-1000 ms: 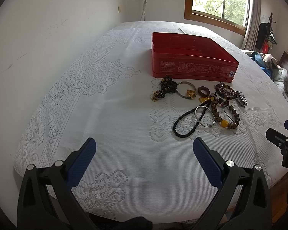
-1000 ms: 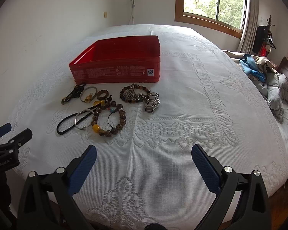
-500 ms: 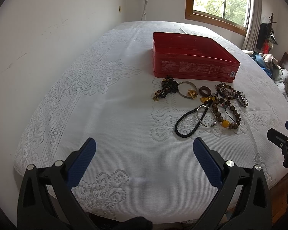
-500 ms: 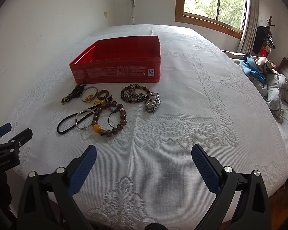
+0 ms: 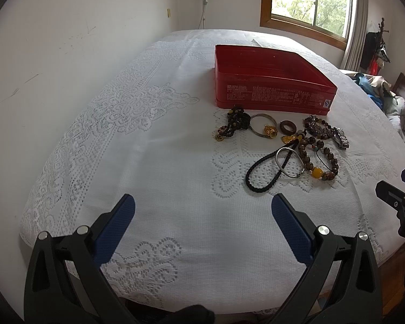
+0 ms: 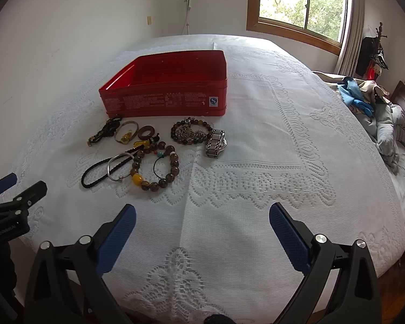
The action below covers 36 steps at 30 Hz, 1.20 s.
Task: Organize jewelry
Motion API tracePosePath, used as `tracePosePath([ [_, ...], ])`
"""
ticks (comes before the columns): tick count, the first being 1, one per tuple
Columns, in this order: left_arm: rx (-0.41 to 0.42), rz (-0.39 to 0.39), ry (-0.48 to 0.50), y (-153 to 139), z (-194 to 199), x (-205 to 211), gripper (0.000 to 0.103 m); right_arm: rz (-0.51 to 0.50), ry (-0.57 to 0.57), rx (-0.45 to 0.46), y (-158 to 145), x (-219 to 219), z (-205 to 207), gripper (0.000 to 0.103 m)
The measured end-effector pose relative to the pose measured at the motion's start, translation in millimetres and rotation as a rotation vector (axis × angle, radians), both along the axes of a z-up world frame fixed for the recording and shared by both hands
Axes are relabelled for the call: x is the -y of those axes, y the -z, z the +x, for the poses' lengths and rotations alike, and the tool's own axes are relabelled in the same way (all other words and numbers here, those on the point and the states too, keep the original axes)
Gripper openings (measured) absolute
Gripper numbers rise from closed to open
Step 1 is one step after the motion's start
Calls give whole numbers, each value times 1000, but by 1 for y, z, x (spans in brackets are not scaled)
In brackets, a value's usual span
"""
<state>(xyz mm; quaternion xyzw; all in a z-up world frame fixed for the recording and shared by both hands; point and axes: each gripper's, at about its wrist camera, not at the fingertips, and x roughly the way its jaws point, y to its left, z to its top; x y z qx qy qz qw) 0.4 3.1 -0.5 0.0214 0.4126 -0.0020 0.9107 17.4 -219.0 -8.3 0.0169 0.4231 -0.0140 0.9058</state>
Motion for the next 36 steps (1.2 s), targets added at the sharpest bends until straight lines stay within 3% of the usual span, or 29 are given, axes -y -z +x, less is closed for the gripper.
tracePosePath([
  [36, -31, 22, 4, 8, 3, 7, 100, -17, 0, -13, 7, 3, 5, 99],
])
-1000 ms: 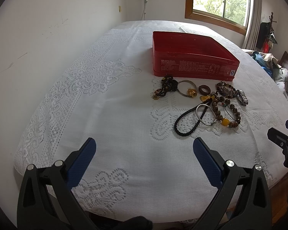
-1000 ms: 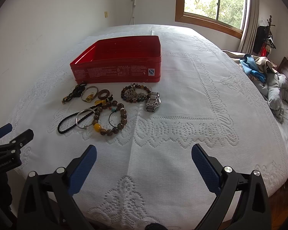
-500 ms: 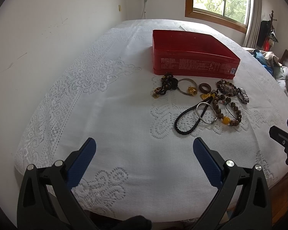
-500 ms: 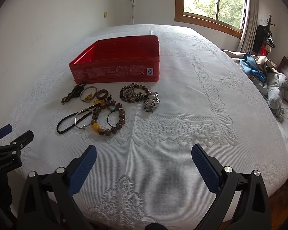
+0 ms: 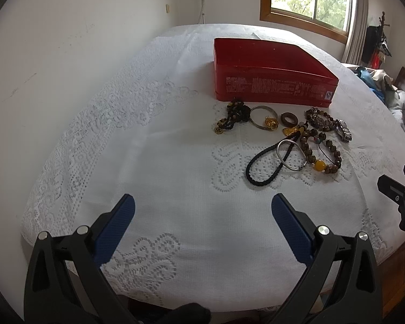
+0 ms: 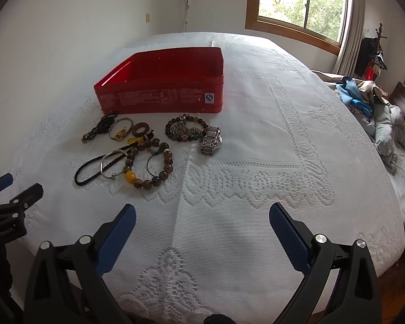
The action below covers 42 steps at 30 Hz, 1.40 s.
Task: Organize jewelry
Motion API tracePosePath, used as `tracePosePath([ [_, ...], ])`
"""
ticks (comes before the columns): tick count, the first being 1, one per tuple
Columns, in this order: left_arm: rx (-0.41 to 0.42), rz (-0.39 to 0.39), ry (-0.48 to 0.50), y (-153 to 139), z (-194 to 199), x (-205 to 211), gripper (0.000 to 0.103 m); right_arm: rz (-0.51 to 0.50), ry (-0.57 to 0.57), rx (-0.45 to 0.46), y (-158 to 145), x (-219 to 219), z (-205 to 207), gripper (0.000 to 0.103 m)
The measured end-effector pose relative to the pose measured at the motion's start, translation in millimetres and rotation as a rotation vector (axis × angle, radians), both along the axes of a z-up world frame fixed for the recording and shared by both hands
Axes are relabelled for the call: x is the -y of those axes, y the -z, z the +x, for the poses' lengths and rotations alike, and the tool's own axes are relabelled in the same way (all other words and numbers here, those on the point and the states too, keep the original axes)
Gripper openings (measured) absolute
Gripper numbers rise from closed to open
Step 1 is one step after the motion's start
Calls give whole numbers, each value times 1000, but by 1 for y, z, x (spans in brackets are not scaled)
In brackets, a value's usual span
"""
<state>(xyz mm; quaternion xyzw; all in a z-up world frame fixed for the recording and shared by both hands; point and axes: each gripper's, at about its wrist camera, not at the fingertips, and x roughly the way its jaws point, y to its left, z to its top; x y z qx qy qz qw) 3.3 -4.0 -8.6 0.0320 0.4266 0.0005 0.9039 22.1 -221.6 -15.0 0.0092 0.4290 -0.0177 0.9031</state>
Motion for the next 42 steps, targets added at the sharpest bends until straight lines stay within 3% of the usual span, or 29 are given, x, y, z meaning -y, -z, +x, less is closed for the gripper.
tracePosePath([
  [10, -26, -19, 13, 4, 9, -3, 100, 2, -34, -19, 0, 1, 11, 99],
  [17, -63, -110, -25, -2, 38, -26, 100, 165, -88, -124, 2, 16, 43, 99],
  [23, -170, -187, 10, -4, 94, -29, 99, 240, -103, -178, -3, 23, 78, 99],
  [27, -216, -221, 30, -3, 129, -21, 98, 302, -97, -192, -4, 33, 103, 84],
  [30, -260, -222, 67, 3, 151, -10, 84, 341, -98, -216, 0, 38, 120, 72],
  [31, -284, -225, 72, 7, 158, -6, 74, 344, -98, -220, 2, 38, 125, 69],
  [35, -354, -254, 106, 24, 180, 9, 70, 326, -115, -214, 5, 35, 137, 65],
  [39, -360, -262, 131, 31, 192, 22, 68, 288, -139, -206, 9, 32, 148, 60],
  [42, -374, -254, 143, 36, 201, 29, 59, 278, -151, -201, 11, 33, 155, 57],
])
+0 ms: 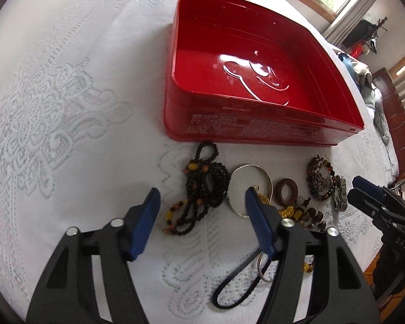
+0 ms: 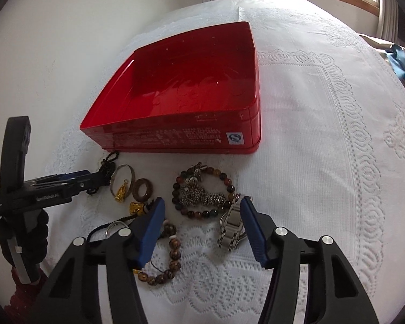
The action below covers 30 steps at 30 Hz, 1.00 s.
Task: Organize jewelry
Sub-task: 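Move both tools down toward the jewelry beside the red box, then grasp the dark bead strand with the left tool while the right tool grasps a beaded bracelet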
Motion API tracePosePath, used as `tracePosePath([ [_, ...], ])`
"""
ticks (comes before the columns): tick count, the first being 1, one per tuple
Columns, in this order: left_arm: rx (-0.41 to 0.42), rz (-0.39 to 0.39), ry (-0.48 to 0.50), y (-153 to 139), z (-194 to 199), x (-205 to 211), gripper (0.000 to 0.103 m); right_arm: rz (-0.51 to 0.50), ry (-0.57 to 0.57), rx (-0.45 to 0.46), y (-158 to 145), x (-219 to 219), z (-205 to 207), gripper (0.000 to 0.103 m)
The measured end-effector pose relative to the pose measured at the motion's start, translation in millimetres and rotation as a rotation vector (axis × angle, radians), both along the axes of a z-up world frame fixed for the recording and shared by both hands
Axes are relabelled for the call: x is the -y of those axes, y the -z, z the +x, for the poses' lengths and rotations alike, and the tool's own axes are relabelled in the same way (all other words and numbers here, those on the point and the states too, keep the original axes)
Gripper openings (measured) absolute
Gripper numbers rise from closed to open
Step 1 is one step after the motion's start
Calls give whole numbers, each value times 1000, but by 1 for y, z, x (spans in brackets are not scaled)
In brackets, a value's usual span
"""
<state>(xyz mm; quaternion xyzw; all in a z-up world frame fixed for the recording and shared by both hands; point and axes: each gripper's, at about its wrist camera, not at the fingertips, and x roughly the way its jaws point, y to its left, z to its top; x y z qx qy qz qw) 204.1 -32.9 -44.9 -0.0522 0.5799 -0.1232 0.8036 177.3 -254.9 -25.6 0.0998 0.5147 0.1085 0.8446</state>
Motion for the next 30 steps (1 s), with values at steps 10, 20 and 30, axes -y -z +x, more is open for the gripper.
tracePosePath([
  [10, -11, -40, 20, 10, 17, 5, 28, -12, -4, -1, 10, 2, 13, 56],
  [20, 122, -108, -23, -28, 3, -22, 4, -10, -8, 20, -3, 2, 15, 52],
  [30, 70, -78, -50, -11, -7, -34, 3, -51, -48, -52, 8, -13, 30, 43],
])
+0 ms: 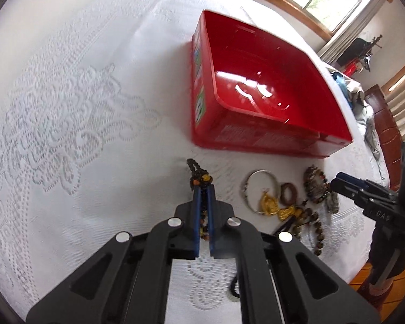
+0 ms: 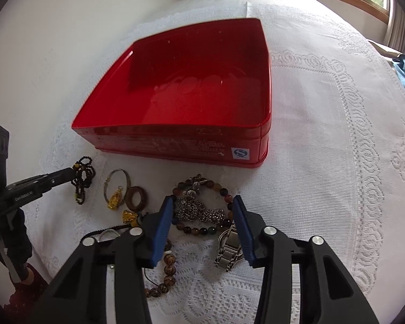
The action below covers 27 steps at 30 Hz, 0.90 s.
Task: Organize jewelry
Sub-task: 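Grasp the dark bead strand with the left tool while the right tool grasps a beaded bracelet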
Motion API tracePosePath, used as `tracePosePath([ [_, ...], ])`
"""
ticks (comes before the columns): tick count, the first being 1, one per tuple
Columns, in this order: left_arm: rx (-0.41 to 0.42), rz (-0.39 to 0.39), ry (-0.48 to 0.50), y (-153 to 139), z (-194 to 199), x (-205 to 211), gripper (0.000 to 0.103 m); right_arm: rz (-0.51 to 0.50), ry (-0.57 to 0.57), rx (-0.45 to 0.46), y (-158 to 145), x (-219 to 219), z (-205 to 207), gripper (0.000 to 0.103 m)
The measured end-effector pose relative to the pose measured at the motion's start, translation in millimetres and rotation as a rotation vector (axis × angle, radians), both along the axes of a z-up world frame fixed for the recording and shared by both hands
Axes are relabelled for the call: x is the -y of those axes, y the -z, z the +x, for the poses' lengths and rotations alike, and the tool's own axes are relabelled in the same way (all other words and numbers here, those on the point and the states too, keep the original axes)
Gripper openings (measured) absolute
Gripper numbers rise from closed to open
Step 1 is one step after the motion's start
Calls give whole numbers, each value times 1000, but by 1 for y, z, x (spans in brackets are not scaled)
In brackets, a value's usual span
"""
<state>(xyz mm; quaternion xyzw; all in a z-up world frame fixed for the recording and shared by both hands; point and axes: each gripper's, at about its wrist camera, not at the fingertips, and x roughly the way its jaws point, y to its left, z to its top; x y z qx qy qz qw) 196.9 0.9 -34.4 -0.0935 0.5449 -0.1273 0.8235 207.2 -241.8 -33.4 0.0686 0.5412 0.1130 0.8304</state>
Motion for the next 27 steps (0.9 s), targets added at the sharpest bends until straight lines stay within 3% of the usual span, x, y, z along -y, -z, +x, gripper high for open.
tracePosePath([
  [5, 8, 6, -2, 2, 3, 3, 3, -32, -6, -31, 9, -2, 12, 40],
  [17, 7, 15, -3, 14, 8, 4, 3, -95, -33, -31, 28, -5, 35, 14],
  [20, 10, 4, -1, 14, 6, 6, 3, -60, -16, -30, 26, -1, 34, 7],
  [27, 58, -22, 17, -4, -6, 10, 3, 97, -32, 61, -15, 12, 12, 7],
])
